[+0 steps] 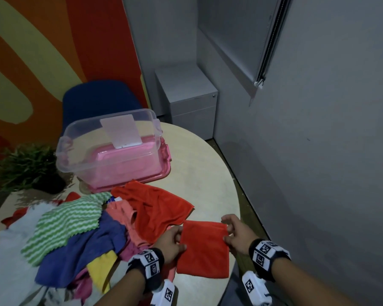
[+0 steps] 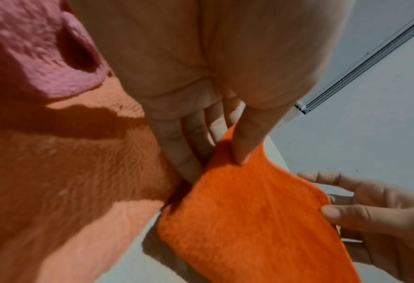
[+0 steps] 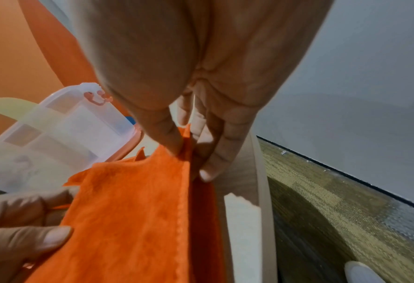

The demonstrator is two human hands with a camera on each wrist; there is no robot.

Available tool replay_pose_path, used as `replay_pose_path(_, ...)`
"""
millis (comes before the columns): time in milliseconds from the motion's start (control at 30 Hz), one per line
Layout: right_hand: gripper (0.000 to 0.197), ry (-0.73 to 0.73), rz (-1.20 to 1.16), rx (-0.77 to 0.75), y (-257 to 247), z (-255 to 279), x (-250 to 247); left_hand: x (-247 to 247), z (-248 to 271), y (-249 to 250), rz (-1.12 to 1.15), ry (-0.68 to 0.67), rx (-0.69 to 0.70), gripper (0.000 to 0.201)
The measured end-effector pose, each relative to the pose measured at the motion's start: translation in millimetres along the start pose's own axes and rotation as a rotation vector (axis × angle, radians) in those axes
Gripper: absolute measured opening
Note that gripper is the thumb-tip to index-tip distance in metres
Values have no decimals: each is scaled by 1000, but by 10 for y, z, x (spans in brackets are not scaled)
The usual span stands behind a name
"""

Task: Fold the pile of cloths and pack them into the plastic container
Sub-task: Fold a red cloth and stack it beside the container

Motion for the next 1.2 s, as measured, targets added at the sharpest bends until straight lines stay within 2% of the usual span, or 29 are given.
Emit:
replay_pose_path(100,44,81,1,28,-2,-79,-14,-10,-60,44,-9,40,30,40)
replay_pose_path(267,42,130,49,37,-12,-152,3,2,-95,-40,-90,98,5,49)
replay_pose_path(367,42,191,153,-36,-14,-138,-2,-5,-95,-45,-104,172,65,64)
replay_pose_path(433,46,213,271,-163,-26,-82,6,-23,-77,-23,-246,197,193,63)
replay_pose_path(500,50,187,503,-330,-59,-12,43,-4,-33,23,-505,110,339,60)
replay_pose_path(567,62,85,701,-443,-67,37,140,65,3,6,-756,-50,393,64)
replay_pose_path(667,84,-84,903,-460,-18,33,286,123,1,-78,-943,-188,317,73)
replay_pose_path(900,101,-207,1166,-364,-86,-112,192,109,-39,-152,-987,-154,156,88)
replay_pose_path(1000,108,-207,1196,-300,-130,-148,147,143,-80,-111,-981,-147,134,96)
replay_pose_path(1200,102,-291,1113,-285,10,-197,67,122,-132,-178,-958,-162,95,107)
Point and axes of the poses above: each hand's wrist, its own z-axis away from the middle knuckle, its own x-axis out of the palm, y = z × x, the point moved 2 cm from there along -z, towards the middle knuckle, and after that the axes turned 12 degrees about z, right-handed, at the moved point
